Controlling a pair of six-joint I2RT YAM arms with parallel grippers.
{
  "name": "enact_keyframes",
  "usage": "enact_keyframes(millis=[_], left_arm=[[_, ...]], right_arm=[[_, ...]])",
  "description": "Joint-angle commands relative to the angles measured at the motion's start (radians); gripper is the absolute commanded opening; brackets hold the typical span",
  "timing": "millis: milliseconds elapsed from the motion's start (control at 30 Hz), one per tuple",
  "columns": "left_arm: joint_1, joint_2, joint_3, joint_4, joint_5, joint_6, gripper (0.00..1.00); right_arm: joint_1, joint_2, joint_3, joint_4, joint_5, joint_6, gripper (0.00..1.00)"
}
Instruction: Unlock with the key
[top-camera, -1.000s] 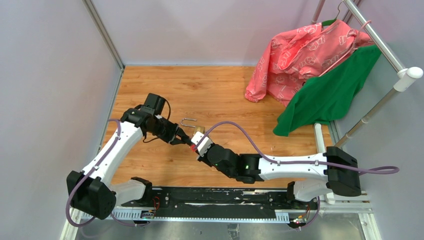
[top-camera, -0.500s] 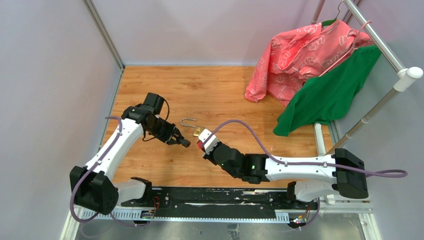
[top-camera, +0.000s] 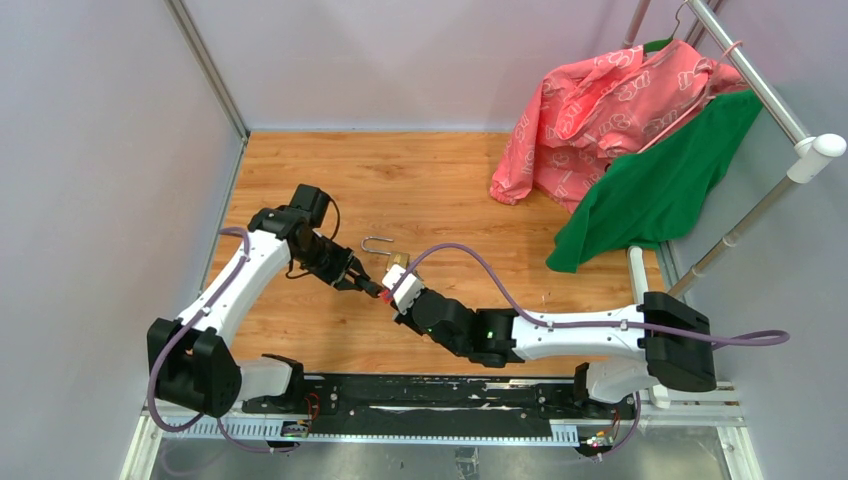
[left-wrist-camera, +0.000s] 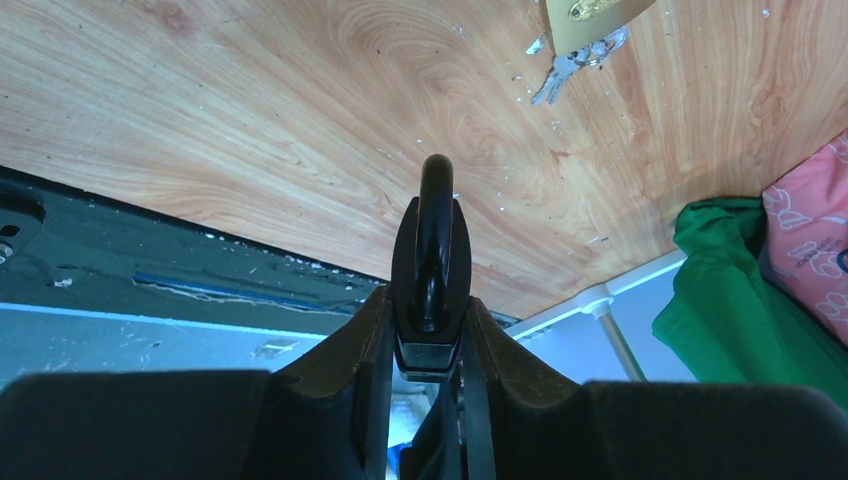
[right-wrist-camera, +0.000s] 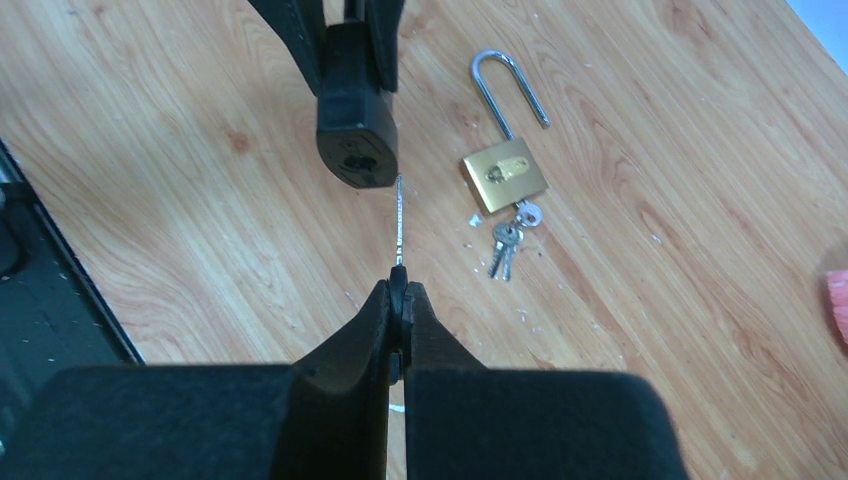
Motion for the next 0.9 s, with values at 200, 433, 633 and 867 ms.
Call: enact_keyframes(millis=[200, 433, 633, 867], left_arm=[[0.014, -0.016, 0.062, 0.005, 0.059, 0.006, 0.00], [0.014, -0.033, 0.055, 0.005, 0.047, -0.005, 0.00], [0.015, -0.047, 0.048, 0.005, 0.043, -0.008, 0.00], [0.014, -0.049, 0.042, 0.006, 0.043, -0.005, 0.00]], right_arm=[[0.010, 0.026, 0.028, 0.078, -0.078, 0.008, 0.00], [0.010, 0.059, 0.045, 0.069, -0.024, 0.010, 0.00], [0.008, 0.079, 0.069, 0.069, -0.011, 0.006, 0.00], [0.008, 0.087, 0.090, 0.075, 0.004, -0.010, 0.00]])
